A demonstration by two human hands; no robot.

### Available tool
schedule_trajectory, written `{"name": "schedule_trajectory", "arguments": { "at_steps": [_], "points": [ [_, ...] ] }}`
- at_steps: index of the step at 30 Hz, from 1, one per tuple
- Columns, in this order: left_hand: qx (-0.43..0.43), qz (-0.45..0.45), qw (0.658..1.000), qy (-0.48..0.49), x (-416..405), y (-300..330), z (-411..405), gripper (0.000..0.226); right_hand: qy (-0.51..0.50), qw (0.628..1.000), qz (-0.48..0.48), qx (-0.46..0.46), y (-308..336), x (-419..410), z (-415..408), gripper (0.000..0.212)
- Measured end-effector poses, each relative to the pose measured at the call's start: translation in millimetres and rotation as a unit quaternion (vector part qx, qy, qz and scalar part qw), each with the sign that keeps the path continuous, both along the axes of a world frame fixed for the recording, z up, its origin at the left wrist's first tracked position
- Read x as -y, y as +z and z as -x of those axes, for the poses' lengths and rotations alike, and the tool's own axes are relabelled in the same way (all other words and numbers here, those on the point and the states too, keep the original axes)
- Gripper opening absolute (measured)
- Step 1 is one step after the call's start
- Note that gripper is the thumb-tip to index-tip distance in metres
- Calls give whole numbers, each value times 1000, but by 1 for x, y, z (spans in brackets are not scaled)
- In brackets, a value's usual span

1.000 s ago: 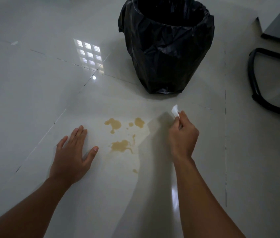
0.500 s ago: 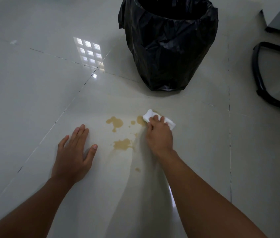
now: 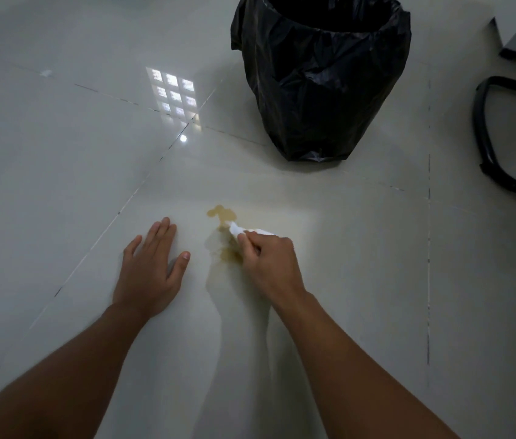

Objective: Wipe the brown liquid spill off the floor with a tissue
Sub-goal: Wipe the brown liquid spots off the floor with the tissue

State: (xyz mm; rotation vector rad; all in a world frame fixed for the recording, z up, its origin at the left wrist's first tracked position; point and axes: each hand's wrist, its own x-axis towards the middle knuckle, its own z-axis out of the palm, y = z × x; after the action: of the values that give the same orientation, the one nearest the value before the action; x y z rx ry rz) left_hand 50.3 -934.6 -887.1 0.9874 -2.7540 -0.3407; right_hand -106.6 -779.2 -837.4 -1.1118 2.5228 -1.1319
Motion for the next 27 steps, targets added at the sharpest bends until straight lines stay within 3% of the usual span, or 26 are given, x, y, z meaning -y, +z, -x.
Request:
{"name": "schedule_trajectory", "arguments": {
  "at_steps": [5, 11, 13, 17, 22, 27],
  "points": [
    [0, 1, 1000, -1, 1, -2, 0, 66, -71, 992, 82, 59, 11, -29, 11, 20],
    [-12, -10, 1000, -3, 2, -3, -2, 67, -159, 972, 171, 7, 13, -48, 25, 28],
    [-18, -20, 1000, -5, 4, -3, -2, 68, -110, 984, 134, -46, 8, -52, 25, 31],
    [-26, -43, 999, -9, 6, -2, -3, 71, 32, 990, -133, -22, -23, -59, -3, 42],
    [-13, -74, 997, -23, 15, -3, -8, 74, 7, 988, -149, 27, -20, -54, -28, 52],
    [-9, -106, 994, -17, 18, 0, -7, 74, 35, 972, -232, 28, -13, -52, -48, 65]
  ]
}}
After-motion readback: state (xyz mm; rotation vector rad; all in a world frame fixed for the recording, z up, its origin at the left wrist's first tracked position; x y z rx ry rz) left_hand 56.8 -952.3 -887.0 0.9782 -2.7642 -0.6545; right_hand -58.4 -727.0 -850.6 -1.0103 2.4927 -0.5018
